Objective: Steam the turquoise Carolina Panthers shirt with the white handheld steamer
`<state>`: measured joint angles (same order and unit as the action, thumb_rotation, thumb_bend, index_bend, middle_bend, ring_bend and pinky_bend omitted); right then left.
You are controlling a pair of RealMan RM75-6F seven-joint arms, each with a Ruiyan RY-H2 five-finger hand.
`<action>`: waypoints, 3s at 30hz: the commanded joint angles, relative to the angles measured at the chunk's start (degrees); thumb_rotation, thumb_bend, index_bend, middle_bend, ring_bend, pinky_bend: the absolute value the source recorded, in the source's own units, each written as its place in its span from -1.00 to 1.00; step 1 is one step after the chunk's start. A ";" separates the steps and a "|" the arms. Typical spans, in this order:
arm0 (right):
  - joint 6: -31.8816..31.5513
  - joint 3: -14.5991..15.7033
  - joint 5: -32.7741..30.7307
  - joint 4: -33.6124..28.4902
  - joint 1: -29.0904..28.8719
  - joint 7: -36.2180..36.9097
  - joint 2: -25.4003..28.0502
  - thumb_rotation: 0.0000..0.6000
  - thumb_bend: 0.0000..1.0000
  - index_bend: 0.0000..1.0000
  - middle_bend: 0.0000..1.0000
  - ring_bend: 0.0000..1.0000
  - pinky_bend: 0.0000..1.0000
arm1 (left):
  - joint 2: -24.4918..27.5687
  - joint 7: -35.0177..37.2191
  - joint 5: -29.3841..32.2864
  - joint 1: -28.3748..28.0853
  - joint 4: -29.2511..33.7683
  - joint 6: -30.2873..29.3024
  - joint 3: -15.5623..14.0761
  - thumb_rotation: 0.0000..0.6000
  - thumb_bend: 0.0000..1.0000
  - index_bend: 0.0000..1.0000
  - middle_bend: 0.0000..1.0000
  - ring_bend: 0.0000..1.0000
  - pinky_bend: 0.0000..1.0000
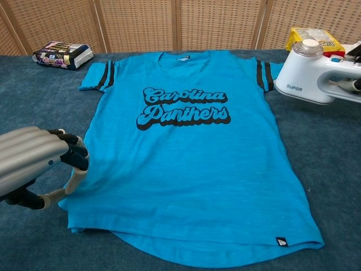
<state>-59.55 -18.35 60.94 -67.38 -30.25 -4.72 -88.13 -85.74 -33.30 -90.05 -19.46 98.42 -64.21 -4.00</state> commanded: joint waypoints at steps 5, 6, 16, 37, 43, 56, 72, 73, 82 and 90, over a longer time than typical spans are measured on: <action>0.01 0.16 -0.79 -0.55 0.08 -0.62 0.38 1.00 -0.38 0.39 0.45 0.51 0.48 | 1.78 1.12 -0.48 -0.87 1.28 1.07 -1.02 0.86 -0.42 0.27 -0.10 -0.45 -0.50; -0.04 0.18 -0.83 -0.54 0.08 -0.63 0.39 1.00 -0.39 0.39 0.45 0.51 0.48 | 2.09 0.87 -0.80 -0.92 1.50 1.06 -1.31 0.65 -0.48 0.23 -0.12 -0.45 -0.50; -0.39 0.41 -1.06 -0.82 0.23 -0.62 0.66 1.00 -0.38 0.39 0.45 0.51 0.48 | 3.25 -2.22 -0.05 -1.11 3.67 1.75 -2.24 -1.00 -0.61 -0.21 -0.35 -0.58 -0.50; -1.43 0.82 -1.41 -1.96 0.62 -1.65 0.94 1.00 -0.38 0.39 0.44 0.51 0.46 | 6.86 -2.59 -2.39 -0.78 5.31 0.38 -4.68 -0.71 -0.47 -0.46 -0.41 -0.63 -0.50; -1.88 0.84 -1.69 -2.69 0.90 -1.98 1.17 1.00 -0.39 0.39 0.44 0.51 0.46 | 7.12 -2.79 -2.32 -0.70 4.56 0.84 -5.10 -0.24 -0.40 -0.47 -0.41 -0.63 -0.50; -2.14 0.86 -2.00 -3.09 1.13 -2.04 1.35 1.00 -0.38 0.39 0.44 0.51 0.45 | 6.23 -5.00 -1.18 -0.77 3.26 1.76 -4.62 -0.01 -0.37 -0.49 -0.43 -0.66 -0.50; -2.02 0.68 -2.34 -2.27 1.76 -0.34 1.74 1.00 -0.38 0.39 0.44 0.51 0.45 | 1.23 -10.11 1.76 -1.60 0.36 3.43 -2.52 0.04 -0.27 -0.39 -0.43 -0.69 -0.50; -2.04 0.67 -2.35 -2.26 1.82 -0.27 1.80 1.00 -0.38 0.39 0.44 0.51 0.45 | 0.79 -10.02 1.71 -1.60 0.05 3.30 -2.43 0.05 -0.25 -0.33 -0.43 -0.69 -0.50; -2.27 0.59 -2.20 -2.61 2.12 0.39 2.12 1.00 -0.38 0.39 0.44 0.51 0.45 | -1.93 -9.40 1.43 -1.71 -1.78 2.78 -2.08 0.30 0.02 0.11 -0.43 -0.69 -0.50; -2.82 0.74 -1.48 -5.00 2.21 0.29 2.53 1.00 -0.38 0.39 0.44 0.51 0.45 | -1.84 -8.16 0.91 -1.48 -1.40 1.65 -2.33 0.31 0.02 0.17 -0.43 -0.69 -0.50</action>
<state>-62.31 -17.58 59.39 -72.09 -28.04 -4.45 -85.68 -87.73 -41.63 -88.99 -21.00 96.90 -62.34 -6.32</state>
